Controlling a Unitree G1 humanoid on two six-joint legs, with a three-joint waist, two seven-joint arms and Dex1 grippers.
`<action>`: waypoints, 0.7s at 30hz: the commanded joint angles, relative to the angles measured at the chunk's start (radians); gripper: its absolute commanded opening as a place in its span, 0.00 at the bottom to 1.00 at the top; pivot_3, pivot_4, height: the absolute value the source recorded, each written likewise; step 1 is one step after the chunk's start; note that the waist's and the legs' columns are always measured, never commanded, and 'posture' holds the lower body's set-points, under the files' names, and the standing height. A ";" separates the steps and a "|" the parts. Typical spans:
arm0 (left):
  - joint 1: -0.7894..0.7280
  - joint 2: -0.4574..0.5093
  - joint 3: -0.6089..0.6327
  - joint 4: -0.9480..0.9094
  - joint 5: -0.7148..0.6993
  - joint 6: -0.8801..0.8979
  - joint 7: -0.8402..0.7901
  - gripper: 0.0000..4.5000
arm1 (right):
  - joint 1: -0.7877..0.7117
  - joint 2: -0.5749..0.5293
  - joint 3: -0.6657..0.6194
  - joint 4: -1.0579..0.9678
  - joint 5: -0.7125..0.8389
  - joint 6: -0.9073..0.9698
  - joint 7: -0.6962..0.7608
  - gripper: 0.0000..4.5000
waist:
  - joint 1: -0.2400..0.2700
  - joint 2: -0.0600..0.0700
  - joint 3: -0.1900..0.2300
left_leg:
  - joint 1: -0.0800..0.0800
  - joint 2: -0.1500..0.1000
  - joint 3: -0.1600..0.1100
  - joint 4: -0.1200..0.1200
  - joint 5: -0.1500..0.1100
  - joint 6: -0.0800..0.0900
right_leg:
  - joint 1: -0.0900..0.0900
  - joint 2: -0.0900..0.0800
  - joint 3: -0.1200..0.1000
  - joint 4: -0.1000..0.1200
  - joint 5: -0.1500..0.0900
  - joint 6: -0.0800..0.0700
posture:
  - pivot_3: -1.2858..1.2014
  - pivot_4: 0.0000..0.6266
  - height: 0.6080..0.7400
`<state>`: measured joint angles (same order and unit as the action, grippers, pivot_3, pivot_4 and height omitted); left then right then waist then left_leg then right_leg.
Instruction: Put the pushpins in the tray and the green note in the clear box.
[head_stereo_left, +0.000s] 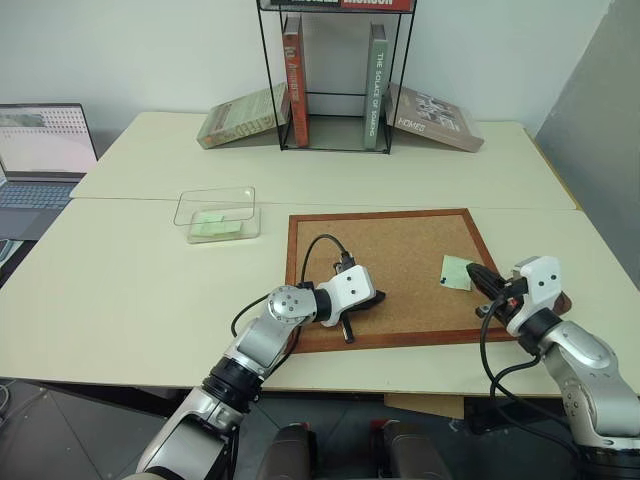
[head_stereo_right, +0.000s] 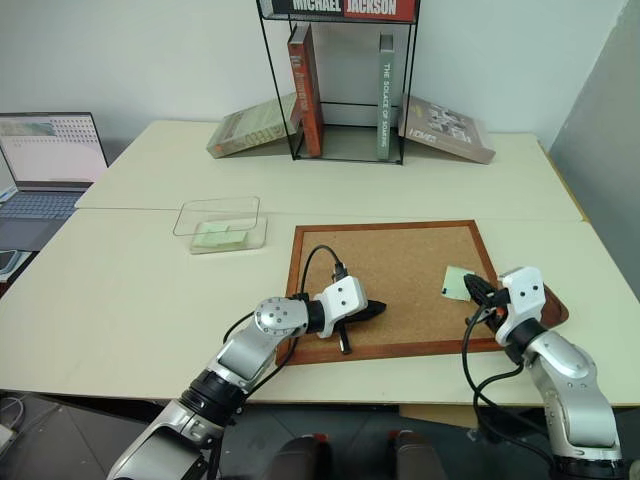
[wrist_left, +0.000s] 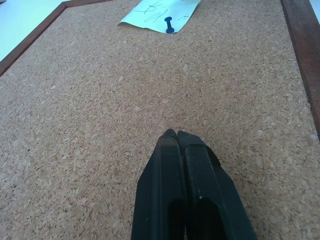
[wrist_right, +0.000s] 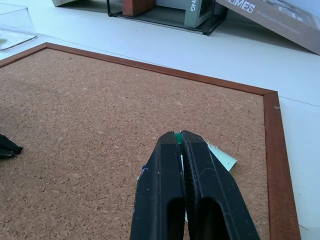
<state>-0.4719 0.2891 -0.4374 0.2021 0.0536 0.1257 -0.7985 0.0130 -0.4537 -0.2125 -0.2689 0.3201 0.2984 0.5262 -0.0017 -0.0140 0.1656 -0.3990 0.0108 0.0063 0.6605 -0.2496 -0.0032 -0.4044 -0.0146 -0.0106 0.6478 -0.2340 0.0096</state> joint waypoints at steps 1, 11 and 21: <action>0.037 0.015 -0.042 0.065 0.050 0.032 -0.012 0.00 | -0.020 -0.025 -0.058 -0.043 0.032 0.006 -0.010 0.01 | 0.000 0.000 0.000 | 0.000 0.000 0.000 0.000 0.000 0.000 | 0.000 0.000 0.000 0.000 0.000 0.000 | 0.52 0.24 1.00; 0.039 0.010 -0.045 0.070 0.052 0.024 -0.013 0.00 | 0.019 -0.064 -0.208 0.069 0.106 0.112 -0.033 0.01 | 0.001 0.000 0.000 | 0.000 0.000 0.000 0.000 0.000 0.000 | 0.000 -0.001 0.000 0.000 0.000 0.000 | 0.52 0.24 1.00; 0.043 0.007 -0.049 0.073 0.061 0.016 -0.009 0.00 | 0.036 -0.091 -0.200 0.134 0.030 0.132 -0.098 0.01 | 0.000 0.002 -0.002 | 0.000 0.000 0.000 0.000 0.000 0.000 | 0.000 -0.001 0.000 0.000 0.000 -0.001 | 0.52 0.24 1.00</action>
<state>-0.4696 0.2870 -0.4390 0.2055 0.0645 0.1124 -0.7966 0.0530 -0.5311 -0.3940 -0.1350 0.3693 0.4444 0.4478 -0.0015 -0.0123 0.1640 -0.3990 0.0106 0.0065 0.6603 -0.2496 -0.0031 -0.4043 -0.0160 -0.0104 0.6475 -0.2345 0.0089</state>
